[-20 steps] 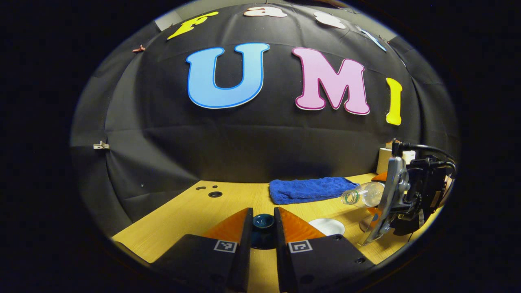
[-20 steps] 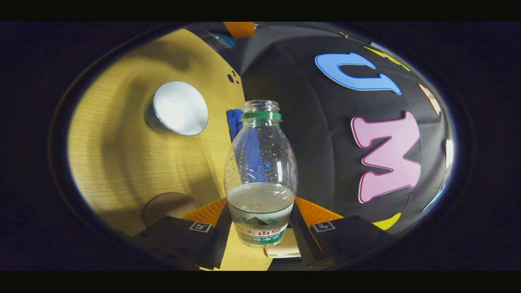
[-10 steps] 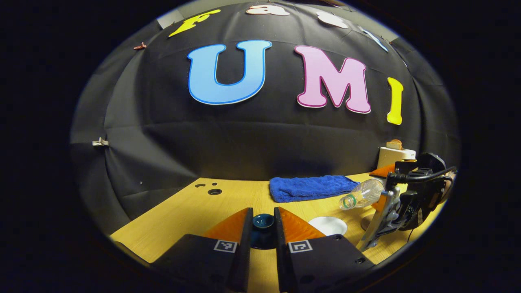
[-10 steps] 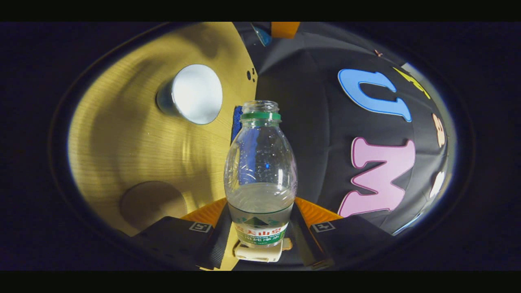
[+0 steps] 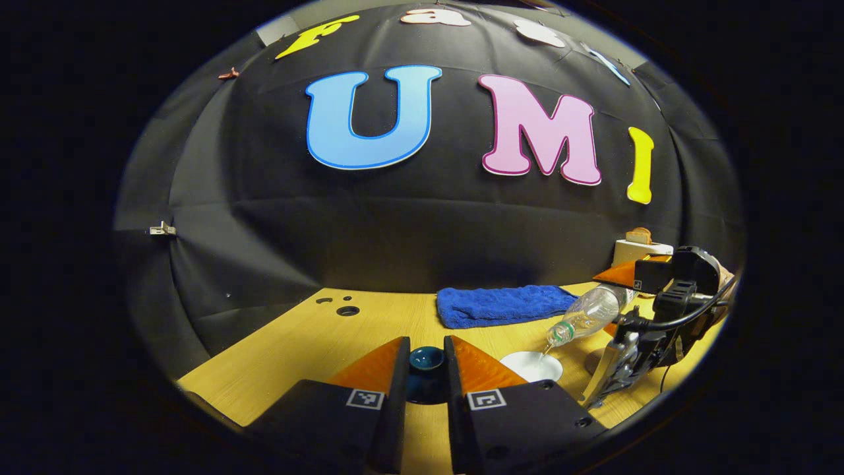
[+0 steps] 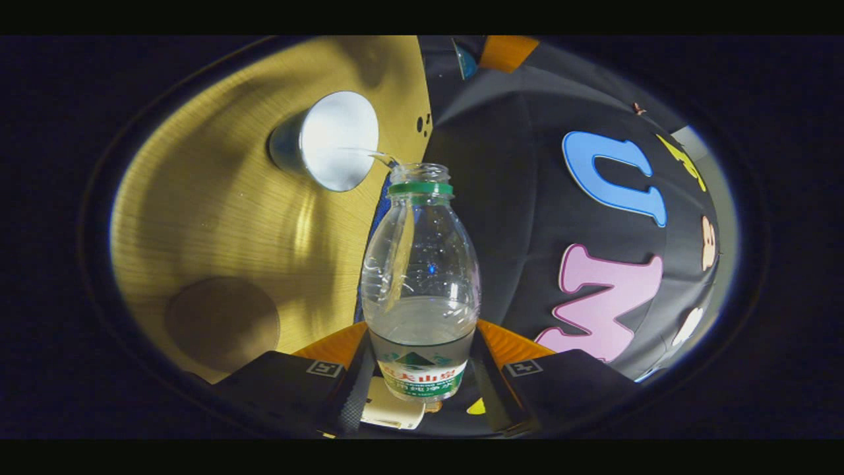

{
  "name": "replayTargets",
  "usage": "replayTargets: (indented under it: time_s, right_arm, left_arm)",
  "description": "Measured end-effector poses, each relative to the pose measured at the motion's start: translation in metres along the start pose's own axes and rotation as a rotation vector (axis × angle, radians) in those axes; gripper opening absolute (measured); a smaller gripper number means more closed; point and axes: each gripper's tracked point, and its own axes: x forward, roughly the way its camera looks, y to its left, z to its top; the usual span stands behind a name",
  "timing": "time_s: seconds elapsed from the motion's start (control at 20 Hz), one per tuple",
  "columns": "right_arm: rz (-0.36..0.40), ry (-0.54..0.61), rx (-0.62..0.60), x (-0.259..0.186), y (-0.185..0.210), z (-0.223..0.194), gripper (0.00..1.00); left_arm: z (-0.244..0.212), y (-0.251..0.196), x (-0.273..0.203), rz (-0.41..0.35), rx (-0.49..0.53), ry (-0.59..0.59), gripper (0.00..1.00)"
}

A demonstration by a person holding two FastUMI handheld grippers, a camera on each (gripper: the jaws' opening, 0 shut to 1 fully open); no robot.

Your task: Open the teacup lid with one hand, grasp the water bottle and pour water into the teacup with the other hand; after pouring, place the water bottle on the coaster and then close the teacup lid.

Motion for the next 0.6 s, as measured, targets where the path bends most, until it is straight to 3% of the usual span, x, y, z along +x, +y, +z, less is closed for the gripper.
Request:
replayTargets:
  time_s: [0.05, 0.2, 0.55, 0.6]
  right_arm:
    - [0.0, -0.001, -0.007, -0.0003, -0.0015, -0.0003, 0.73]
    - [-0.006, -0.003, -0.027, 0.0002, -0.0031, -0.0015, 0.71]
    - [-0.027, -0.008, -0.063, 0.0014, -0.0108, -0.0026, 0.73]
    - [-0.031, -0.007, -0.071, 0.003, -0.011, -0.0025, 0.73]
  left_arm:
    - [0.0012, 0.0001, -0.0003, 0.0, 0.001, -0.001, 0.31]
    - [0.0006, 0.0008, 0.0004, 0.003, 0.0, -0.003, 0.27]
    - [-0.0011, 0.0025, 0.0004, 0.005, -0.013, 0.005, 0.31]
    - [-0.0021, 0.0031, 0.0003, 0.006, -0.014, 0.005, 0.27]
